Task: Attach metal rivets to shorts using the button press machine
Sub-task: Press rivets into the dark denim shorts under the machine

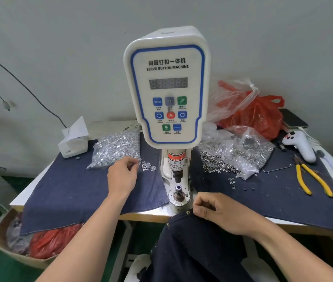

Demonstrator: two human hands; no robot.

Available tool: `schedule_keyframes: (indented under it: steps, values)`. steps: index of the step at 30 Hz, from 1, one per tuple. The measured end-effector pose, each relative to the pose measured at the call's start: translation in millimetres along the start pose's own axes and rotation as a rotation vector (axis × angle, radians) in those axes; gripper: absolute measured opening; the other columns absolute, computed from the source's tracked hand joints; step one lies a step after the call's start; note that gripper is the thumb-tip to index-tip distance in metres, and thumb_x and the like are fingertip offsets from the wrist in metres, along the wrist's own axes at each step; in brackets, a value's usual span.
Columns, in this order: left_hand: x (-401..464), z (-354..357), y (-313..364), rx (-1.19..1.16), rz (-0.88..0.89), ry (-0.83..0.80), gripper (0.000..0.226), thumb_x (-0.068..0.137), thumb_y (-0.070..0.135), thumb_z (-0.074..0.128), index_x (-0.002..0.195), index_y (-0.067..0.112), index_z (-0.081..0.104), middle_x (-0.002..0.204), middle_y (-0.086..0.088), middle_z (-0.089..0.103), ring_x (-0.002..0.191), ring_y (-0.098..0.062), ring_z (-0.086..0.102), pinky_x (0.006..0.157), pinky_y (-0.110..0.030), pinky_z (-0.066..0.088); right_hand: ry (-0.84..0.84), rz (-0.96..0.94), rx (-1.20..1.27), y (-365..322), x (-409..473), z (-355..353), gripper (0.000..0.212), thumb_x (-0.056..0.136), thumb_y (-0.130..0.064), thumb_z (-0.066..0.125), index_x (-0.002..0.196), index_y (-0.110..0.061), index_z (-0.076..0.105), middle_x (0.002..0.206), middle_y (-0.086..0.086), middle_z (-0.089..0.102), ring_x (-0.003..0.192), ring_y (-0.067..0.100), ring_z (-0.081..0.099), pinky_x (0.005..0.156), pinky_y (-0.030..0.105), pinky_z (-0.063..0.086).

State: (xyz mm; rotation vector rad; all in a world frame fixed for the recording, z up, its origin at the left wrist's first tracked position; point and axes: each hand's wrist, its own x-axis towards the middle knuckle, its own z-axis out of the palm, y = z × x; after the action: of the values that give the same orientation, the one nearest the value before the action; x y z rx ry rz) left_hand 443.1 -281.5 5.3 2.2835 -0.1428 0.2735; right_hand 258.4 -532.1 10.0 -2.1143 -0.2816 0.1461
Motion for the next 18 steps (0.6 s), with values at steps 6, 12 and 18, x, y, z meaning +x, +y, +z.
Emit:
schedule_keyframes:
  steps: [6,12,18]
  values:
    - [-44.1,-8.7,25.9,-0.583,-0.052,-0.181,0.026,0.092,0.010,0.079,0.086,0.034,0.084,0.088,0.004,0.082,0.079,-0.004,0.073,0.073,-0.016,0.056,-0.001,0.002,0.035,-0.5,-1.2,1.0,0.017,0.102,-0.034,0.062,0.086,-0.027,0.061,0.070,-0.022,0.057,0.066,-0.005,0.045,0.065,0.012,0.037]
    - [-77.8,2.5,39.4,-0.700,-0.094,-0.282,0.015,0.096,0.016,0.075,0.090,0.025,0.085,0.090,-0.002,0.082,0.086,-0.008,0.076,0.077,-0.015,0.055,0.003,0.010,0.036,-0.4,-1.3,2.1,0.018,0.101,-0.036,0.062,0.086,-0.027,0.061,0.071,-0.020,0.057,0.065,-0.003,0.045,0.064,0.013,0.037]
    - [-90.0,8.9,45.2,-0.715,-0.119,-0.286,0.008,0.094,0.014,0.077,0.100,0.019,0.082,0.094,-0.002,0.082,0.093,-0.013,0.077,0.083,-0.021,0.057,0.010,0.019,0.062,1.0,-1.8,2.2,0.018,0.101,-0.037,0.063,0.085,-0.030,0.062,0.070,-0.020,0.058,0.064,-0.004,0.045,0.062,0.011,0.036]
